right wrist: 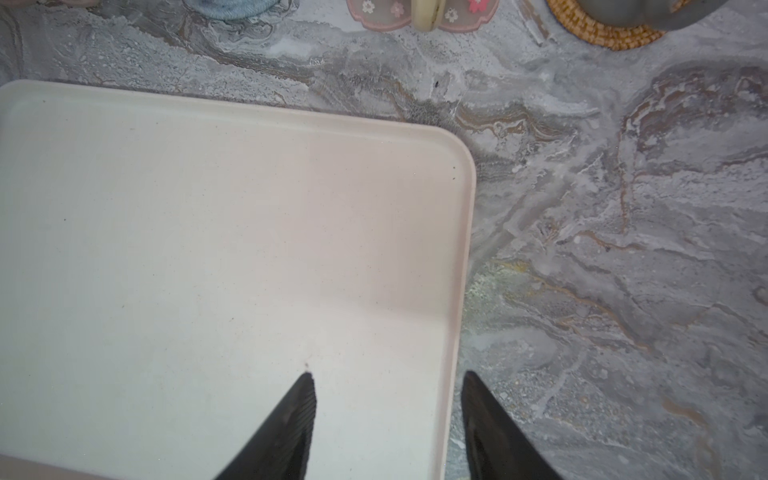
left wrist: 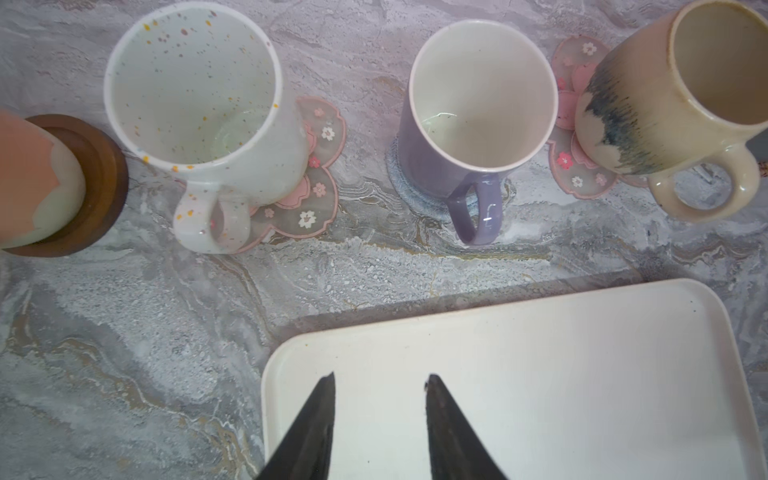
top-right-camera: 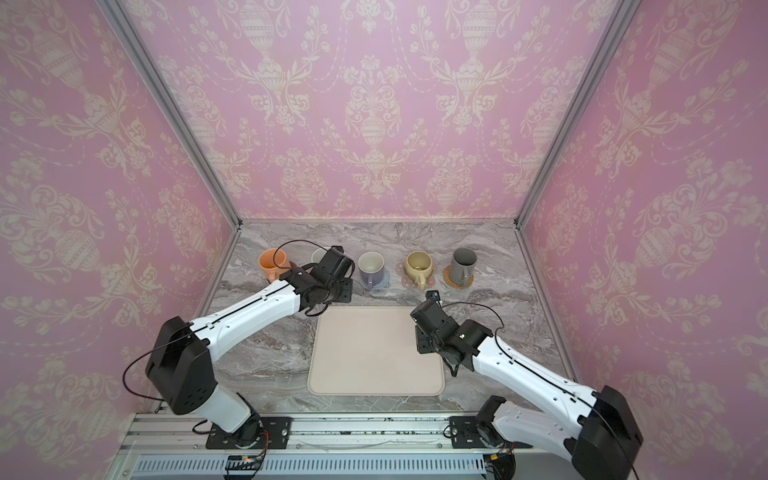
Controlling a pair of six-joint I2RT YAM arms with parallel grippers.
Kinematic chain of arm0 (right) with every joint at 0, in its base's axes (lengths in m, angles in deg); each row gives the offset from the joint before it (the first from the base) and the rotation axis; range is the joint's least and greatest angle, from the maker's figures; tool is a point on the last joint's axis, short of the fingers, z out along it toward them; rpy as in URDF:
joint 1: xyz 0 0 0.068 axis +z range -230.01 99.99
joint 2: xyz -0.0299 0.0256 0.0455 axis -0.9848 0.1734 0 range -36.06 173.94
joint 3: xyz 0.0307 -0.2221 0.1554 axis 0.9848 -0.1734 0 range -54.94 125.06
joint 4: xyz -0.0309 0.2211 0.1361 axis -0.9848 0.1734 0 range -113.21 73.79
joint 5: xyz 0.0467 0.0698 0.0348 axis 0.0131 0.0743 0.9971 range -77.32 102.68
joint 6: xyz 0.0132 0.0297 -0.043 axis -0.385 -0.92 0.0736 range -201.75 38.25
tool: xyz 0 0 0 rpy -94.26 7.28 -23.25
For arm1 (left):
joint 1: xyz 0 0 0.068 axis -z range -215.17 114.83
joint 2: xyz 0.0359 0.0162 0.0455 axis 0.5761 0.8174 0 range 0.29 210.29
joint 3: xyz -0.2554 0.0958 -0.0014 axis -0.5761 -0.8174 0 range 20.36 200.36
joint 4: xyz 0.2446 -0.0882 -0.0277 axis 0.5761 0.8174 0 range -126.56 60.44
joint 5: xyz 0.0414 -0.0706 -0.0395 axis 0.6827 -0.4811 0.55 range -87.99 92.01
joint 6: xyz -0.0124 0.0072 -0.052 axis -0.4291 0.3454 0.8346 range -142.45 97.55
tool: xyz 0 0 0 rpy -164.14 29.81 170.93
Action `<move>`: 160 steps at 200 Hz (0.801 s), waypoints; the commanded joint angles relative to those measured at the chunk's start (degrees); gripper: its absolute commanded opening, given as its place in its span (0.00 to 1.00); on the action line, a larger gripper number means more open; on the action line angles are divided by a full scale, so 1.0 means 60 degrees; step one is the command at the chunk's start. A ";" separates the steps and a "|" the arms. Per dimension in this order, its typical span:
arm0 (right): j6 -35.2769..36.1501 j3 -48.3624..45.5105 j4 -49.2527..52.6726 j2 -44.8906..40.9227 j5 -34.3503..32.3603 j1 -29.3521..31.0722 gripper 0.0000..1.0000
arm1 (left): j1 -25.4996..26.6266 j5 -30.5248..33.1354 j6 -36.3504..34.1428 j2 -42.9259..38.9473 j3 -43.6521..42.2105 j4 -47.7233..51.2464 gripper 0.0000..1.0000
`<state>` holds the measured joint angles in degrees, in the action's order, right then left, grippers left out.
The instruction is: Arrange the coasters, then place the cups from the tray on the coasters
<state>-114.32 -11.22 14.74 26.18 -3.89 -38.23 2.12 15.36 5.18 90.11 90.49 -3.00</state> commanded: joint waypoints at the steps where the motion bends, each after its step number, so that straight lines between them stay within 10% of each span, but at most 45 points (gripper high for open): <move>1: 0.0650 0.0369 -0.0122 0.0194 -0.0320 -0.0230 0.59 | -0.0139 0.0864 -0.0849 -0.0644 -0.0562 0.0335 0.41; 52: 0.2009 0.0322 -0.1263 -0.0038 0.0197 -0.1254 0.68 | -0.0579 0.2089 -0.2012 -0.2179 -0.2159 -0.0261 0.47; 115: 0.2760 -0.0815 -0.3016 -0.1005 0.0833 -0.3235 0.84 | -0.1860 0.3489 -0.2846 -0.4536 -0.4453 -0.2365 0.91; 160: 0.2934 -0.1545 -0.3765 -0.1681 0.0175 -0.4537 0.95 | -0.2716 0.3654 -0.2615 -0.4722 -0.5235 -0.3316 0.99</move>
<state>-98.89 -17.49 -3.09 19.36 0.19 -63.08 -12.41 34.55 -10.14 61.66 61.92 -17.97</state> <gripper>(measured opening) 0.909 0.992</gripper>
